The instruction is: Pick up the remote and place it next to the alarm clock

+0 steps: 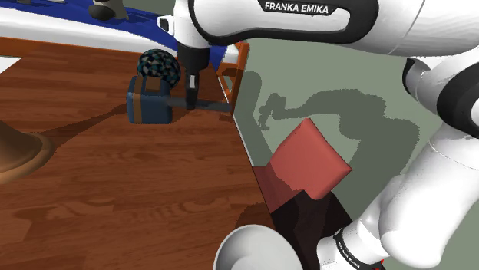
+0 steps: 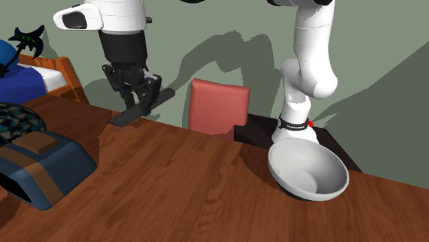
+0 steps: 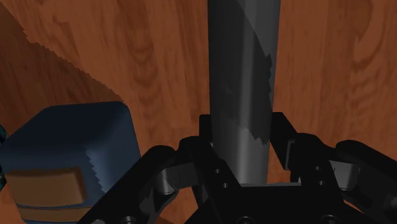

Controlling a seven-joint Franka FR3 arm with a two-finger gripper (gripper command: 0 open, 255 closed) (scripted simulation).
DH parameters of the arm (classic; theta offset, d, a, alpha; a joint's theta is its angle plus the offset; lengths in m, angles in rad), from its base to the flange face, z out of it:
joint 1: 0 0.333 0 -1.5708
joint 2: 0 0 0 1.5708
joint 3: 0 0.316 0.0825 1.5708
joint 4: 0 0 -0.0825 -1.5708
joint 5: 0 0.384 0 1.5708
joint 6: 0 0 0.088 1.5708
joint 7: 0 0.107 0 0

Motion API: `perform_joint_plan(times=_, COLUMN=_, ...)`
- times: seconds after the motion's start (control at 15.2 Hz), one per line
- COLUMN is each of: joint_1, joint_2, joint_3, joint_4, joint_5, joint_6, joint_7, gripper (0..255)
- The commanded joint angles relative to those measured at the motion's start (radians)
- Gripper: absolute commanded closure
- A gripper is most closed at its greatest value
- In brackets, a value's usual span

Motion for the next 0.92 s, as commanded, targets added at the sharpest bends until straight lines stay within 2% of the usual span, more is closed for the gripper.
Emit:
perform_joint_plan(times=0.0, joint_1=0.003, joint_2=0.088, joint_3=-0.008, joint_4=0.120, joint_5=-0.026, joint_6=-0.035, joint_7=-0.011, gripper=255)
perform_joint_plan(times=0.26, joint_1=0.034, joint_2=0.289, joint_3=-0.026, joint_4=0.414, joint_5=-0.078, joint_6=-0.133, joint_7=-0.034, gripper=255)
perform_joint_plan(times=0.86, joint_1=0.017, joint_2=0.266, joint_3=-0.028, joint_4=0.257, joint_5=-0.074, joint_6=0.001, joint_7=-0.023, gripper=255)
